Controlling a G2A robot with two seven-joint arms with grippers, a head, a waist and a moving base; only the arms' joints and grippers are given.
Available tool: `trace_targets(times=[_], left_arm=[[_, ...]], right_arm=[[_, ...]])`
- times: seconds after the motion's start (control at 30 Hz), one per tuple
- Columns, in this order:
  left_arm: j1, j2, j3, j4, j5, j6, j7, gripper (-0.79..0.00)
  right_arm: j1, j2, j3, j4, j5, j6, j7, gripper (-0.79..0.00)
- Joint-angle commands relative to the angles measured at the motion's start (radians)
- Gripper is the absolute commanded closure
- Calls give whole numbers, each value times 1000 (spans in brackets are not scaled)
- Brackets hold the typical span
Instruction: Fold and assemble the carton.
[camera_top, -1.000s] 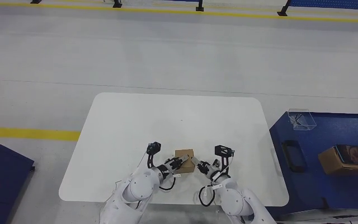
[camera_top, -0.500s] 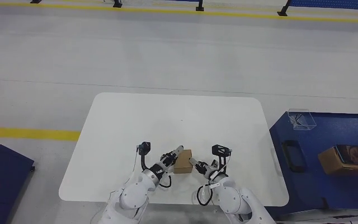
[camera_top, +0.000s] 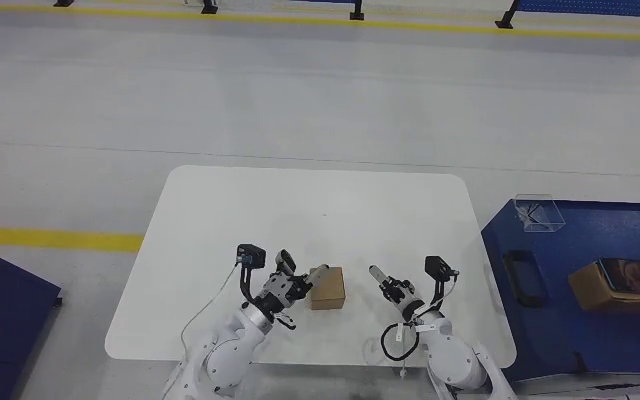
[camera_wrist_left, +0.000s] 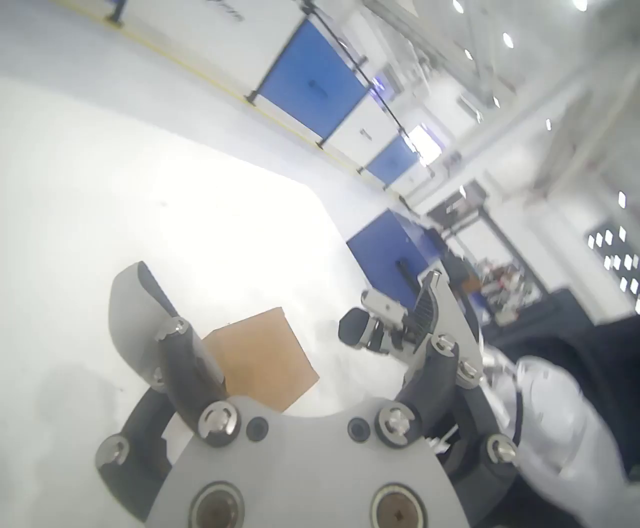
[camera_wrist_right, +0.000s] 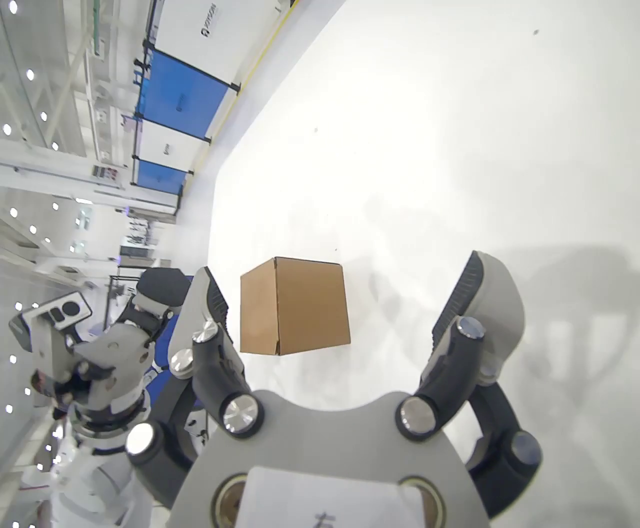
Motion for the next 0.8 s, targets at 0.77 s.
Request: trace_targets(times=[0.77], left_arm=[[-75,13,125,57,597,85,-63,-785]], right_arm=[[5,0,-15,17,-36,13,-1,-785]])
